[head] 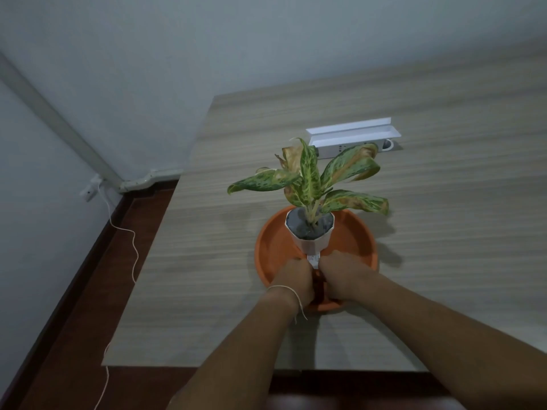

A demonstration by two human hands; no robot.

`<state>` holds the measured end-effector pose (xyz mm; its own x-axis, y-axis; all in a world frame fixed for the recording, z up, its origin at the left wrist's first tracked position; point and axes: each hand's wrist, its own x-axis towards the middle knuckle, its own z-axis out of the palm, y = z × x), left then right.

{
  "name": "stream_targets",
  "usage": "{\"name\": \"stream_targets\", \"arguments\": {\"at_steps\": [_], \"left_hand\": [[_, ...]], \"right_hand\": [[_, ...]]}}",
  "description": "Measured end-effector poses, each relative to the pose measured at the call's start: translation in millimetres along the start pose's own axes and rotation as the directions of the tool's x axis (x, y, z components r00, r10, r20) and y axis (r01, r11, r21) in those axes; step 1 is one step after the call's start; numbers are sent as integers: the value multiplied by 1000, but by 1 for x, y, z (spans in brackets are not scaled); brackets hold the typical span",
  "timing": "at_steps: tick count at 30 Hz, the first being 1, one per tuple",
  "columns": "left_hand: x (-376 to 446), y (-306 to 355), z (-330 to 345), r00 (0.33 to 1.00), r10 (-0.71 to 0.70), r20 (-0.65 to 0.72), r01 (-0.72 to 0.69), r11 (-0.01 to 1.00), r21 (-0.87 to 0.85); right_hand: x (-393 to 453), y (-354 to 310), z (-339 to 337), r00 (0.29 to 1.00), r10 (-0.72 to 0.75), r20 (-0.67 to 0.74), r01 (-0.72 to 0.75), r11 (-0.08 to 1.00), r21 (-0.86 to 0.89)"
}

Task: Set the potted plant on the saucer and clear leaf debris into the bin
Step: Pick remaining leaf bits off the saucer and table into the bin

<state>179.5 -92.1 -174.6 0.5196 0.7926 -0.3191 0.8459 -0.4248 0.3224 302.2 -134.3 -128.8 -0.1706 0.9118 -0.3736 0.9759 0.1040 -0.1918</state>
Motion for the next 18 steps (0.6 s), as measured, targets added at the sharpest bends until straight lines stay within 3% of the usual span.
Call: {"name": "stream_targets", "arguments": {"at_steps": [7,14,18], "left_hand": [[2,9,13,997,-21,-75,28,995,100],[0,13,5,998,-61,2,60,994,94],[-6,-3,-20,997,-1,-83,4,999,41]], "right_hand": [[8,-5,13,997,14,-82,-13,1000,13],[11,-7,19,988,72,-139,-63,996,64],[15,-11,10,977,143,-161,-120,982,144]]}}
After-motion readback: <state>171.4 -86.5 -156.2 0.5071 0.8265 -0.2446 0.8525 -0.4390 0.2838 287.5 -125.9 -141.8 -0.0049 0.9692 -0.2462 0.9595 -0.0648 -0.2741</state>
